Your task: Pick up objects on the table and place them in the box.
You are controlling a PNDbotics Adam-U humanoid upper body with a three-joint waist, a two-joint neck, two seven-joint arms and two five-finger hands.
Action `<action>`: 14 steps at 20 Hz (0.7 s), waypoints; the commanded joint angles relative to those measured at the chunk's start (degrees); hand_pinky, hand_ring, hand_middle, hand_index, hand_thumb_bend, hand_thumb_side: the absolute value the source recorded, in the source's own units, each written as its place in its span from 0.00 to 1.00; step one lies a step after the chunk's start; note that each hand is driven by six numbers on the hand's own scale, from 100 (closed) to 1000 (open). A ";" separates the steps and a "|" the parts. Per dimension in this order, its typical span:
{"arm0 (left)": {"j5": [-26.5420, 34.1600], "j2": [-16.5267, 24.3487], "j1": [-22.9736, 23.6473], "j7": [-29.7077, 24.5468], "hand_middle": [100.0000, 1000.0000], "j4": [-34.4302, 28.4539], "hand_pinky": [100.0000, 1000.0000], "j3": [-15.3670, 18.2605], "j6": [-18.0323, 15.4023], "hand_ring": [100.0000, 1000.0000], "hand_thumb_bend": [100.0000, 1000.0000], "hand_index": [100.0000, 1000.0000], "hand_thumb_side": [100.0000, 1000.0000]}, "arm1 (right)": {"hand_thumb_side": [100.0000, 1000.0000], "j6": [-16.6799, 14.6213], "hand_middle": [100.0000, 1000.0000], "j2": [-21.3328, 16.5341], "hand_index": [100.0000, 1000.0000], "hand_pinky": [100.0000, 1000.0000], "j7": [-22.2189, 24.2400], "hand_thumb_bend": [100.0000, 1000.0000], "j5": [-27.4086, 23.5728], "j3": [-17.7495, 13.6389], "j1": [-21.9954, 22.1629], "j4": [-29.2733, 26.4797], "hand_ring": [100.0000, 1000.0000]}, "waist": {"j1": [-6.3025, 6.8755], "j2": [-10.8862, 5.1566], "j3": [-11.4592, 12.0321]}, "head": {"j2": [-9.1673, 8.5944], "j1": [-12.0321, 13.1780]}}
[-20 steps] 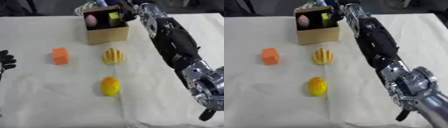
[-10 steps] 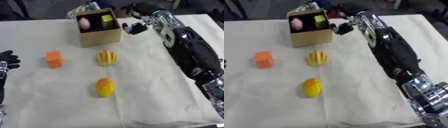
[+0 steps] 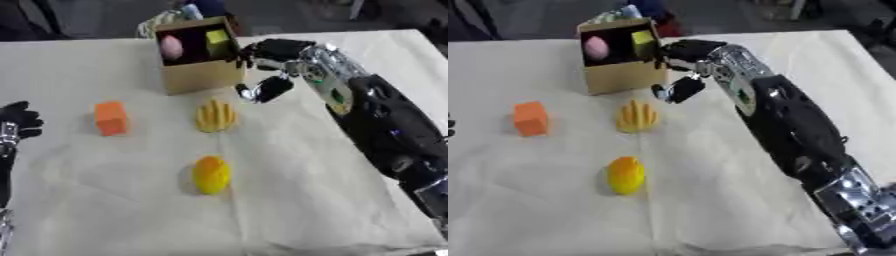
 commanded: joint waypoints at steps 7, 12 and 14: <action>-0.19 0.55 -0.55 -0.31 0.58 -0.88 0.66 0.33 -0.18 0.63 0.00 0.76 0.80 | 0.63 2.66 0.76 3.82 1.00 0.71 8.04 0.00 -5.40 0.39 -1.88 -0.14 0.74 | 0.28 -1.79 0.58 | 0.27 -0.24; -0.17 0.49 -0.63 -0.41 0.58 -0.90 0.66 0.31 -0.21 0.63 0.00 0.76 0.80 | 0.65 2.82 0.76 5.56 0.99 0.71 8.96 0.00 -4.56 0.30 -1.95 1.11 0.74 | 0.41 -1.71 0.81 | 0.27 -0.33; -0.17 0.49 -0.66 -0.43 0.58 -0.90 0.66 0.33 -0.22 0.63 0.00 0.76 0.80 | 0.67 2.44 0.76 5.97 0.99 0.71 9.48 0.00 -4.05 0.52 -1.86 1.83 0.74 | 0.43 -1.68 0.85 | 0.27 -0.34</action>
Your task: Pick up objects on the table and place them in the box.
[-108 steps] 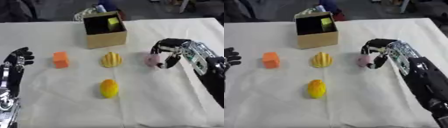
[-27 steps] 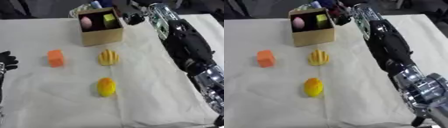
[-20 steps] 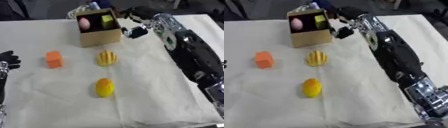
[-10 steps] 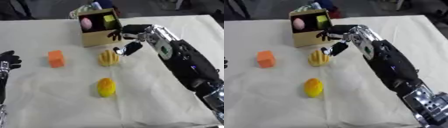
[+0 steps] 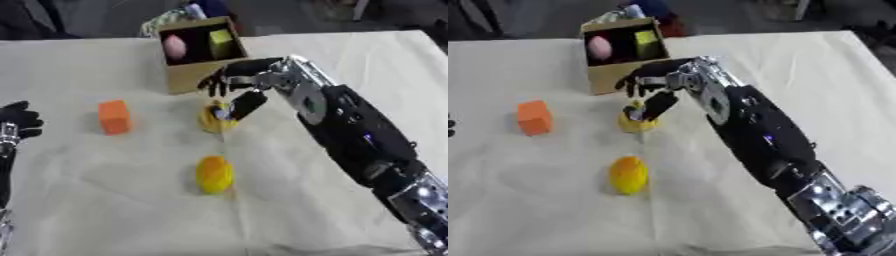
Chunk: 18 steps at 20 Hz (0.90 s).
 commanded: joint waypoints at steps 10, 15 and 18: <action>-0.19 0.51 -0.60 -0.09 0.58 -0.89 0.66 0.48 -0.01 0.64 0.00 0.76 0.80 | 0.52 1.36 0.82 -1.96 1.00 0.77 -1.52 0.07 8.65 -0.93 -1.35 -0.29 0.80 | 0.36 -1.69 0.07 | 0.27 0.01; -0.22 0.51 -0.57 -0.03 0.58 -0.90 0.66 0.52 -0.01 0.64 0.00 0.76 0.80 | 0.50 1.82 0.85 -2.92 1.00 0.80 -4.90 0.18 13.62 -1.00 -1.27 -0.81 0.82 | 0.39 -1.73 -0.01 | 0.27 0.07; -0.20 0.51 -0.54 -0.01 0.58 -0.90 0.66 0.52 0.00 0.64 0.00 0.76 0.80 | 0.52 0.98 0.86 -2.92 1.00 0.81 -5.27 0.26 16.73 -0.76 -1.22 -0.51 0.83 | 0.44 -1.78 -0.05 | 0.27 0.01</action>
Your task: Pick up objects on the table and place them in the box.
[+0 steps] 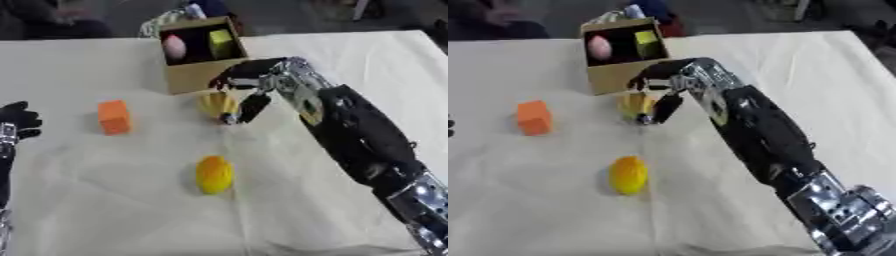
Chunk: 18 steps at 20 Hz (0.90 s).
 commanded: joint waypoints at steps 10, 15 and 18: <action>-0.12 0.46 -0.50 -0.01 0.58 -0.86 0.66 0.49 0.01 0.64 0.00 0.76 0.80 | 0.52 -2.46 0.82 1.01 0.97 0.81 -1.31 0.30 12.57 -1.21 -0.65 4.09 0.82 | 0.74 -1.72 -0.06 | 0.27 -0.15; -0.06 0.33 -0.54 -0.04 0.58 -0.86 0.66 0.47 0.00 0.64 0.00 0.76 0.80 | 0.50 -3.68 0.80 3.25 0.96 0.79 -5.93 0.21 17.26 -3.97 -0.04 7.75 0.79 | 0.94 -1.59 -0.08 | 0.27 -0.23; -0.05 0.29 -0.52 0.00 0.58 -0.86 0.66 0.50 0.00 0.64 0.00 0.76 0.80 | 0.49 -4.12 0.78 4.16 0.95 0.77 -8.59 0.15 18.10 -5.20 0.04 9.66 0.78 | 0.99 -1.53 -0.06 | 0.27 -0.27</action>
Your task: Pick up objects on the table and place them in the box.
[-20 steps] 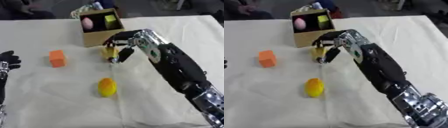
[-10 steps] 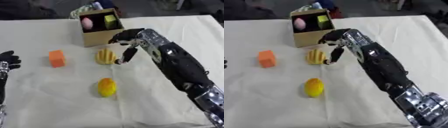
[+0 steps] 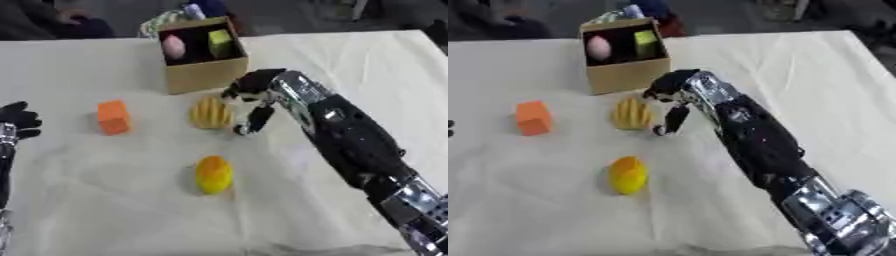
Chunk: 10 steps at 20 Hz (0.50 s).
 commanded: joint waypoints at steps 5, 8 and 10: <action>-0.04 0.22 -0.53 -0.03 0.58 -0.88 0.66 0.51 -0.02 0.64 0.00 0.76 0.80 | 0.48 1.41 0.75 1.54 0.93 0.74 -5.45 0.04 -0.77 -2.71 -0.88 3.27 0.75 | 0.98 -1.49 0.04 | 0.27 -0.16; -0.04 0.19 -0.52 -0.01 0.58 -0.89 0.66 0.54 -0.02 0.64 0.00 0.76 0.80 | 0.48 2.53 0.74 1.91 0.92 0.73 -6.88 0.00 -2.46 -3.11 -0.95 3.21 0.74 | 0.99 -1.49 0.09 | 0.27 -0.16; -0.04 0.17 -0.51 0.00 0.58 -0.89 0.66 0.56 -0.02 0.64 0.00 0.76 0.80 | 0.48 3.02 0.73 2.01 0.92 0.73 -7.32 0.00 -3.59 -3.21 -1.02 2.86 0.73 | 0.99 -1.49 0.10 | 0.27 -0.17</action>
